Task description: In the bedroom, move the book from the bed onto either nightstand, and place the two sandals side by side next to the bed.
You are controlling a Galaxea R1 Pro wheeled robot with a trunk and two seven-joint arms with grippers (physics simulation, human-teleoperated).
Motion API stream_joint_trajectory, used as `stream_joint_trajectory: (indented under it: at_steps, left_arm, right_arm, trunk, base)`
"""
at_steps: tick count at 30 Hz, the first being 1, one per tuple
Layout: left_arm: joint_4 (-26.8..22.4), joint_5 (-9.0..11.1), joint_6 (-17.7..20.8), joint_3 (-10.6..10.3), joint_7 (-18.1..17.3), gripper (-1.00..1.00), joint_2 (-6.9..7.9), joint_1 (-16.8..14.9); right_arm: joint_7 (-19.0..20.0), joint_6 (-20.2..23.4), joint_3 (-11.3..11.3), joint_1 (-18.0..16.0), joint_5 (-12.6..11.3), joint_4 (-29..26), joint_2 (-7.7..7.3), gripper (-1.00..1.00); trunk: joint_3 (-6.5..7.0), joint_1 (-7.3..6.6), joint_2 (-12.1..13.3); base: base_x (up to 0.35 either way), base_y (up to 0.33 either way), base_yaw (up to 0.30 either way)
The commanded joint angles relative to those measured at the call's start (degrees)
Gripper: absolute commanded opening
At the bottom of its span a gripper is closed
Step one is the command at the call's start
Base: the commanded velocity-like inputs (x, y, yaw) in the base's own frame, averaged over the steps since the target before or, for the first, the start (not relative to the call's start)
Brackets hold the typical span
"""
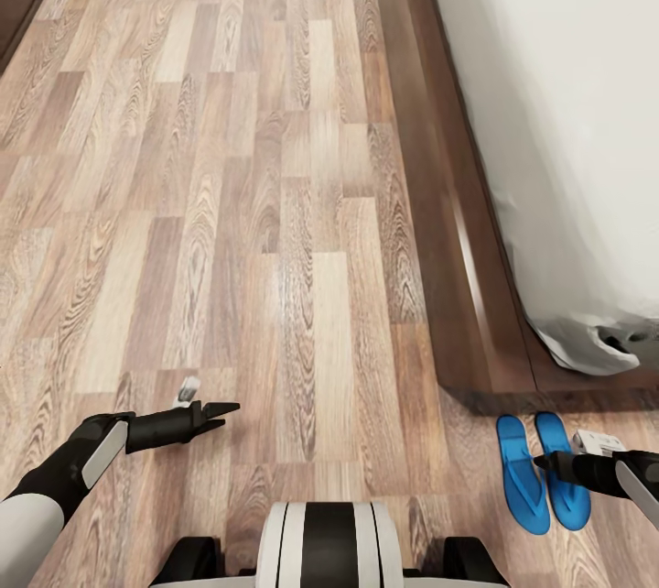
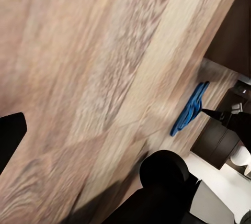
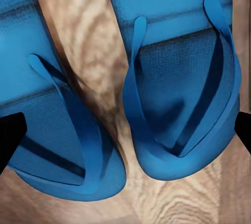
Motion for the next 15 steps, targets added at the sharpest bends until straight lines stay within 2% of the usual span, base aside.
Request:
stream_joint_trajectory:
  at_steps: [1,15]
  left_arm:
    - [0.00,0.39,0.34,-0.26,0.03,1.00,0.06,-0.02]
    - [0.00,0.38,0.34,-0.29,0.03,1.00,0.04,-0.02]
  right_arm:
    - [0.09,0.16,0.20,-0.02,0.01,-0.04,-0.06,1.00]
    - [0.33,0.09,0.30,-0.02,0.01,-0.06,-0.06,1.00]
  trunk:
    - [0.20,-0.03,0.00]
    - [3.30,-0.39,0.19]
  base:
    - [0.000,0.000,0.000]
    - [0.000,0.000,0.000]
